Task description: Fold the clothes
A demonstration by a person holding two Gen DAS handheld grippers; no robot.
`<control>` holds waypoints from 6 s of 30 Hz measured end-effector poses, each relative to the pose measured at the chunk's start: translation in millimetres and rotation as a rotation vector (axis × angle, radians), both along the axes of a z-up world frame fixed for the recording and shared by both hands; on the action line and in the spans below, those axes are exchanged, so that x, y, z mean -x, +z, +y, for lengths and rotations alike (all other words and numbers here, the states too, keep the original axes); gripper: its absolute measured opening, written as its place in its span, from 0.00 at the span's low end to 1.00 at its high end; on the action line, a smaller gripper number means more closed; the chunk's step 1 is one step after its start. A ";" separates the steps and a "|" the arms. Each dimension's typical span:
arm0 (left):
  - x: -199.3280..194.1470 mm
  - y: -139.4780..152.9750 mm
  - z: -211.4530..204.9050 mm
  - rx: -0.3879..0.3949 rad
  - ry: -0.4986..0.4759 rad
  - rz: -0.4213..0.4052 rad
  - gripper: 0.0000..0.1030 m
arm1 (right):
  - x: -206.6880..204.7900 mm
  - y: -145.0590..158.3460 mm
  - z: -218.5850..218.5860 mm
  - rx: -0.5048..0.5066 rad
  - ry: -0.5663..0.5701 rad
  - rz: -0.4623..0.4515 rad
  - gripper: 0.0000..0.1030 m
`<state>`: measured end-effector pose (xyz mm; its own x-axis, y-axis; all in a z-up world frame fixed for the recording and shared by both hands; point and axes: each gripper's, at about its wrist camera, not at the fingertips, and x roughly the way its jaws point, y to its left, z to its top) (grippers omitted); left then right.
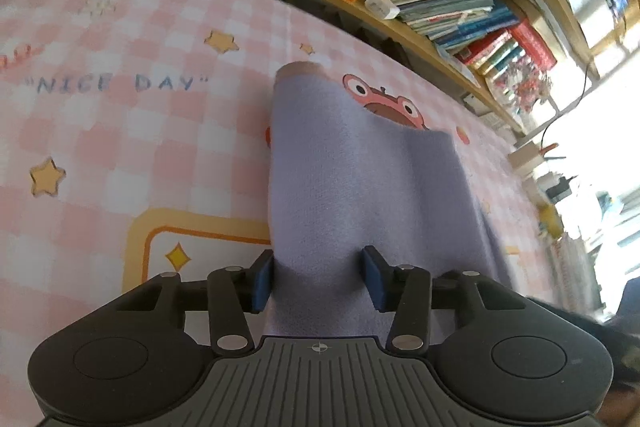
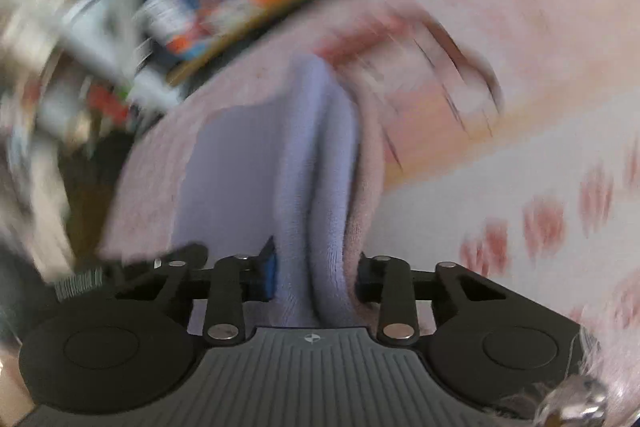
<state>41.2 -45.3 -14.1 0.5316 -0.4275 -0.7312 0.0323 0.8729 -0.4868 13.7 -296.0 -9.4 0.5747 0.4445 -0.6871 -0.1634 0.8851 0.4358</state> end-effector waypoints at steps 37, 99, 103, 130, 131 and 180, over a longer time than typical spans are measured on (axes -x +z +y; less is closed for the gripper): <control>17.7 63.4 32.4 0.027 0.064 -0.246 0.39 | -11.4 50.8 12.1 -0.183 0.058 -0.101 0.29; -102.8 25.0 129.9 -0.363 0.257 -0.327 0.81 | -168.0 18.6 162.9 0.168 0.021 -0.262 0.89; -81.6 32.8 112.5 -0.436 0.230 -0.344 0.89 | -144.2 24.1 165.2 0.207 0.025 -0.278 0.95; 2.9 27.5 75.4 -0.479 0.200 -0.339 0.97 | -42.6 6.2 151.2 0.280 -0.035 -0.218 0.99; 3.3 27.5 75.2 -0.478 0.201 -0.338 0.97 | -42.3 6.4 151.2 0.281 -0.035 -0.218 0.99; 5.6 24.8 79.5 -0.478 0.234 -0.341 0.98 | -43.3 8.1 152.7 0.325 -0.022 -0.234 0.99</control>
